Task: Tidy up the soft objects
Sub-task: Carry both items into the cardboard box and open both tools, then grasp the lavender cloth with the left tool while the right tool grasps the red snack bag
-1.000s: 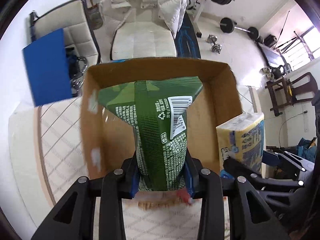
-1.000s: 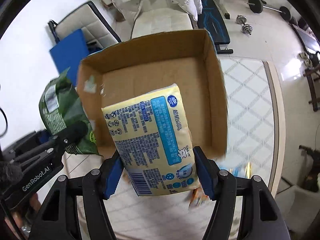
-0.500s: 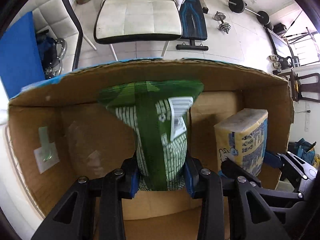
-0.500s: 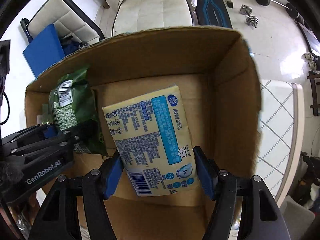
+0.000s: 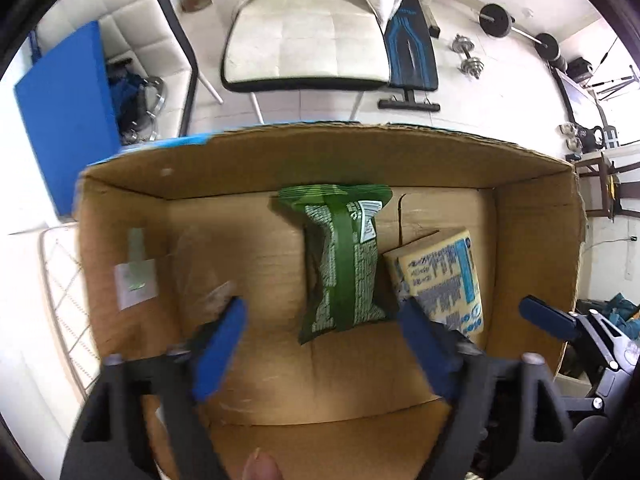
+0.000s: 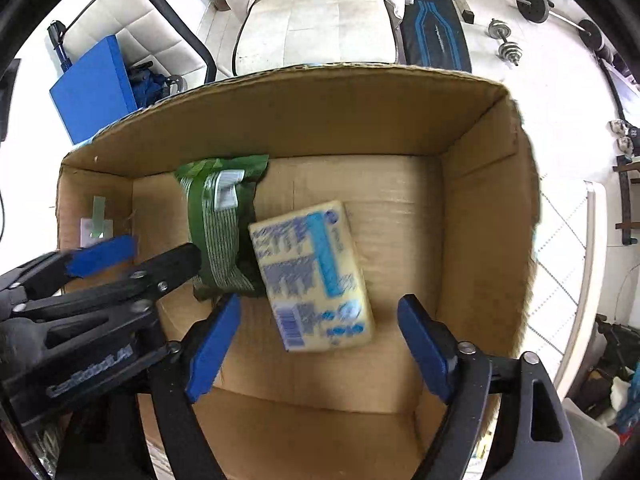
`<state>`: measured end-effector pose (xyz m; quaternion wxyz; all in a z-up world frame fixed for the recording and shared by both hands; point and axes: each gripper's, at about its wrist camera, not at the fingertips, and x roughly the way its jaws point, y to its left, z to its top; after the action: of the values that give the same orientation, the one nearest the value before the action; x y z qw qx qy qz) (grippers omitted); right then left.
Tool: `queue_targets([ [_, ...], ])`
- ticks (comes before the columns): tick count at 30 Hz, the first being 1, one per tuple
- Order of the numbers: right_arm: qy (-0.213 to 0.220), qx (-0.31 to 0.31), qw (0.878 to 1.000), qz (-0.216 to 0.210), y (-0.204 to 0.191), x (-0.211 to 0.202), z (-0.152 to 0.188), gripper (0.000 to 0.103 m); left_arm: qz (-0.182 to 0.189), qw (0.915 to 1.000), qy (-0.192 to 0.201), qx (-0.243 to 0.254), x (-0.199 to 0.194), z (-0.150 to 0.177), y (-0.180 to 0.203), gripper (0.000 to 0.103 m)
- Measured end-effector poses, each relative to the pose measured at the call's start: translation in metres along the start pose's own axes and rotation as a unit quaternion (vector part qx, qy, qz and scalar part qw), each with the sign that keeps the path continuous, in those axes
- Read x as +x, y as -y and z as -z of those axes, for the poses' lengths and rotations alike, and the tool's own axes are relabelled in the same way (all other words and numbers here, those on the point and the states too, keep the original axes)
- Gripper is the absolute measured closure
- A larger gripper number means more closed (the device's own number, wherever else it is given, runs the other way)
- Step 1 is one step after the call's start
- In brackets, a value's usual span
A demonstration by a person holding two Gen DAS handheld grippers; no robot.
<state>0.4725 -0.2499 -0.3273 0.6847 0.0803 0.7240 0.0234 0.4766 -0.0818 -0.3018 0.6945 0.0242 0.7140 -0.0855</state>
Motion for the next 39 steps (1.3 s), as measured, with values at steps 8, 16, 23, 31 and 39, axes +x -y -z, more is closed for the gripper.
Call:
queue_targets([
  [8, 0.013, -0.005, 1.0, 0.022, -0.007, -0.021, 0.05, 0.003, 0.0, 0.9996, 0.026, -0.014, -0.029, 0.046, -0.018, 0.004],
  [16, 0.058, -0.003, 0.998, 0.039, -0.018, -0.053, 0.112, 0.003, -0.01, 0.9962, 0.078, -0.038, -0.068, 0.113, -0.023, 0.004],
  [23, 0.095, -0.021, 0.994, 0.042, -0.032, -0.087, 0.166, 0.003, -0.051, 0.9892, 0.135, -0.027, -0.104, 0.166, -0.021, 0.004],
  [31, 0.136, -0.019, 0.99, 0.036, -0.041, -0.129, 0.208, 0.003, -0.062, 0.9818, 0.178, -0.018, -0.143, 0.203, -0.015, 0.004],
  [39, 0.153, 0.004, 0.988, 0.021, -0.024, -0.153, 0.238, 0.003, -0.053, 0.9796, 0.193, -0.02, -0.171, 0.227, -0.011, 0.004],
])
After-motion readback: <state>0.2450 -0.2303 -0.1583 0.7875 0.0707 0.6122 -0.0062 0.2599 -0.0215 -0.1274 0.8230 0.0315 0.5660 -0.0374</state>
